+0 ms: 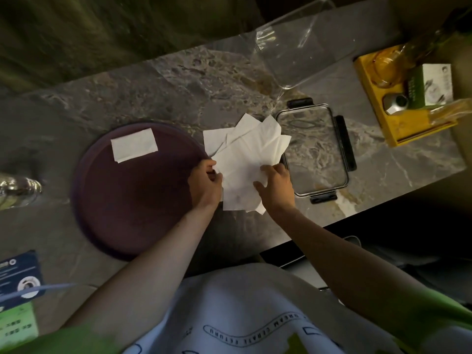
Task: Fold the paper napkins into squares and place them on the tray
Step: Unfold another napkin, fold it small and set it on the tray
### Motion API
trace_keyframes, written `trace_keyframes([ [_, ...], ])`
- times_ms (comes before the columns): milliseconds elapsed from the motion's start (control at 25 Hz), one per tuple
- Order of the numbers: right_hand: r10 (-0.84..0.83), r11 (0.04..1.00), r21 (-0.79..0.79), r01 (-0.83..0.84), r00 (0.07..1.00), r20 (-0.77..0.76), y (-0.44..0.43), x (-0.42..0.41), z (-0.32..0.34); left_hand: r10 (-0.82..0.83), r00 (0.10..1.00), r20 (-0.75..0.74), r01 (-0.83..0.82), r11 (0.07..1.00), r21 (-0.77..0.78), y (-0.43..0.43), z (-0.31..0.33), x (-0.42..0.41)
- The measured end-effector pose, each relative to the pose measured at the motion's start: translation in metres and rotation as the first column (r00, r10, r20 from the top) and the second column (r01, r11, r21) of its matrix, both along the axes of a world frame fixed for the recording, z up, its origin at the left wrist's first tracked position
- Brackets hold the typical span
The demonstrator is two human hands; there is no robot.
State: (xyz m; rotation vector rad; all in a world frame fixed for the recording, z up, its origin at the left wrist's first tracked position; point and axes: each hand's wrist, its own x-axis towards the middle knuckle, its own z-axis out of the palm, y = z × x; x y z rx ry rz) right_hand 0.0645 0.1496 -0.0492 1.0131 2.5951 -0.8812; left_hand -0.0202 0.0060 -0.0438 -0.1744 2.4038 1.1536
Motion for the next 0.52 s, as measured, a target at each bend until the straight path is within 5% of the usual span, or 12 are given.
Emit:
trace_keyframes([
  [240,-0.009,0.995,0.101,0.015,0.998,-0.059,0.008,-0.002,-0.005,0.071,0.997,-0.016,-0.071,0.997,-0.003,0.004,-0.005,0.003],
  [520,-0.292,0.938,-0.292,0.189,0.885,-0.363,0.007,-0.002,0.009,0.124,0.989,0.076,-0.129,0.990,0.064,0.000,-0.004,0.004],
])
